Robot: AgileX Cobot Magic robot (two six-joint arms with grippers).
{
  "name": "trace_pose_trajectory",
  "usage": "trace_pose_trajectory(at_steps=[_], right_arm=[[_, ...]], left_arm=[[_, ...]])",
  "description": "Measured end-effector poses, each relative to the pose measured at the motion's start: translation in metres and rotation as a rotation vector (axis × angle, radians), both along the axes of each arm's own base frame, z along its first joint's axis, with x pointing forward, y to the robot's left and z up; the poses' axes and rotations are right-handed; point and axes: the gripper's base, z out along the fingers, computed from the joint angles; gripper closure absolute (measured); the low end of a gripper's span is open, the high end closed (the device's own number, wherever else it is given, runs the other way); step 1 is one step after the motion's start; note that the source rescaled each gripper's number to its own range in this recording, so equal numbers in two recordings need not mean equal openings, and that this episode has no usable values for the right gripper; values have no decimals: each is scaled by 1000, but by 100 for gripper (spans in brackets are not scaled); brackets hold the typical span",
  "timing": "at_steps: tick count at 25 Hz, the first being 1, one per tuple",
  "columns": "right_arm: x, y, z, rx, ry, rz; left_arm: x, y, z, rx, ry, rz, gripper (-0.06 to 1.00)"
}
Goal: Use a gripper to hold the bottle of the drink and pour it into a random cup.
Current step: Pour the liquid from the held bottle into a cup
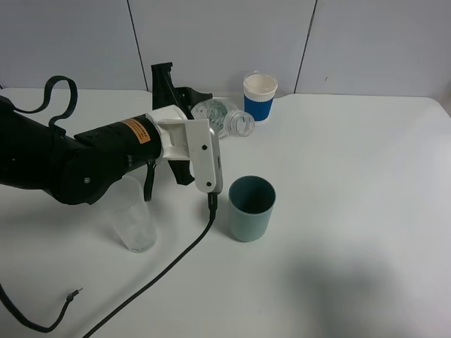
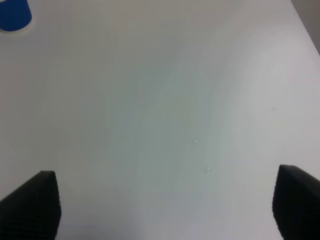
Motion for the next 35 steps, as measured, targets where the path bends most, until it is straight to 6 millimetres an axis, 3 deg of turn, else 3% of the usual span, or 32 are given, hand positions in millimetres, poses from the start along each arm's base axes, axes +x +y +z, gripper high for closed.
trace_pose_trajectory(at_steps=[16,25,35], right_arm=[[0,0,0,0,0,0],[0,0,0,0,0,0],[0,0,0,0,0,0]], left_arm=[[1,1,2,63,-64,-6,94],[3,-1,-12,123,-90,-16,94],[4,-2,-11,133,-159,-23,94]])
